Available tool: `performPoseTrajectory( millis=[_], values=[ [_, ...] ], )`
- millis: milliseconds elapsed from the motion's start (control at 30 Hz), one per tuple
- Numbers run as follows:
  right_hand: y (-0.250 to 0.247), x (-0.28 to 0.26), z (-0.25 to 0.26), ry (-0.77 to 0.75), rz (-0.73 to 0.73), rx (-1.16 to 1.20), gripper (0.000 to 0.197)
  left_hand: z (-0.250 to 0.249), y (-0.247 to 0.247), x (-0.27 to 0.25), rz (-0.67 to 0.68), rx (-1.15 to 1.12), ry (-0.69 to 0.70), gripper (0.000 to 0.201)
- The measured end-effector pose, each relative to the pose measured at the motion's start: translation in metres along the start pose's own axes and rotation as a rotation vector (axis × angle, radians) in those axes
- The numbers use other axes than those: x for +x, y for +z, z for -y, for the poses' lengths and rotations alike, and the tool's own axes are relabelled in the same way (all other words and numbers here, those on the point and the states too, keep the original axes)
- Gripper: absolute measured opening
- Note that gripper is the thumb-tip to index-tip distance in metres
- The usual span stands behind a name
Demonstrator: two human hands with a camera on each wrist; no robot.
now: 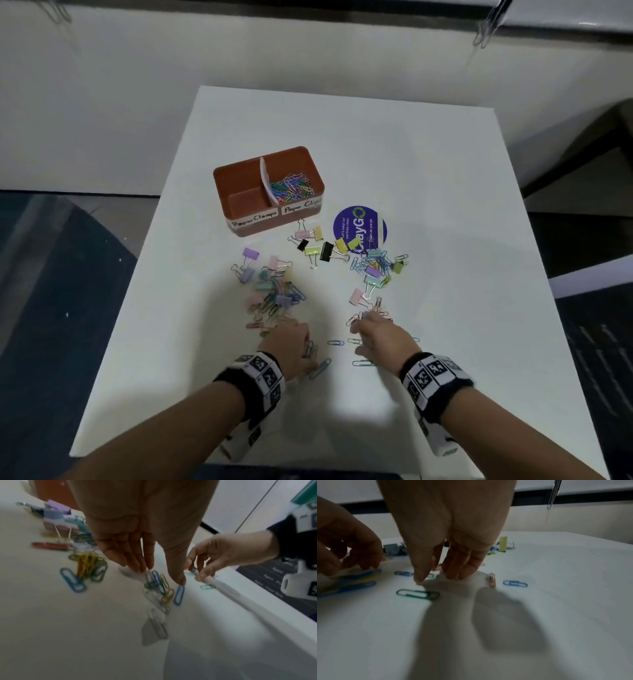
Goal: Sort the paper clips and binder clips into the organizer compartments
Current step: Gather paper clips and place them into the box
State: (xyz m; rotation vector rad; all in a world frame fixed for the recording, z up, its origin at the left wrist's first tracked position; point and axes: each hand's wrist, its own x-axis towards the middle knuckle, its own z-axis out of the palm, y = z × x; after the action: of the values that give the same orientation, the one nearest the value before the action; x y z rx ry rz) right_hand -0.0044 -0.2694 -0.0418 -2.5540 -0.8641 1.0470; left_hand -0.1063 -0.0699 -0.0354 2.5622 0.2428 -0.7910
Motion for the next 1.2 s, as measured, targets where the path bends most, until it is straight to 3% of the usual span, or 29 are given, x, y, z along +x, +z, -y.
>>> performPoseTrajectory(
  millis=[133,333,600,800,1100,1200],
  values=[
    [0.008,-0.001,0.002,0.072,-0.062,0.112,0.019,-0.005,0.008,0.007,-0.025,-0.023,-0.021,0.034],
    [0.010,-0.003,0.007,0.064,-0.053,0.110,0.016,-0.001,0.004,0.014,-0.004,-0.085,0.012,0.014],
    [0.012,0.005,0.021,-0.029,-0.048,0.151,0.013,-0.001,-0.002,0.018,-0.011,-0.007,0.034,0.016],
    [0.018,0.018,0.033,0.007,-0.018,0.030,0.015,0.000,-0.008,0.020,-0.032,0.032,0.092,0.014],
    [0.015,0.012,0.025,-0.113,-0.057,0.168,0.014,0.020,-0.034,0.013,-0.193,-0.280,0.124,0.013],
    [0.013,0.009,0.018,-0.148,-0.037,0.232,0.014,0.032,-0.036,0.005,-0.180,-0.329,0.114,0.010]
  ],
)
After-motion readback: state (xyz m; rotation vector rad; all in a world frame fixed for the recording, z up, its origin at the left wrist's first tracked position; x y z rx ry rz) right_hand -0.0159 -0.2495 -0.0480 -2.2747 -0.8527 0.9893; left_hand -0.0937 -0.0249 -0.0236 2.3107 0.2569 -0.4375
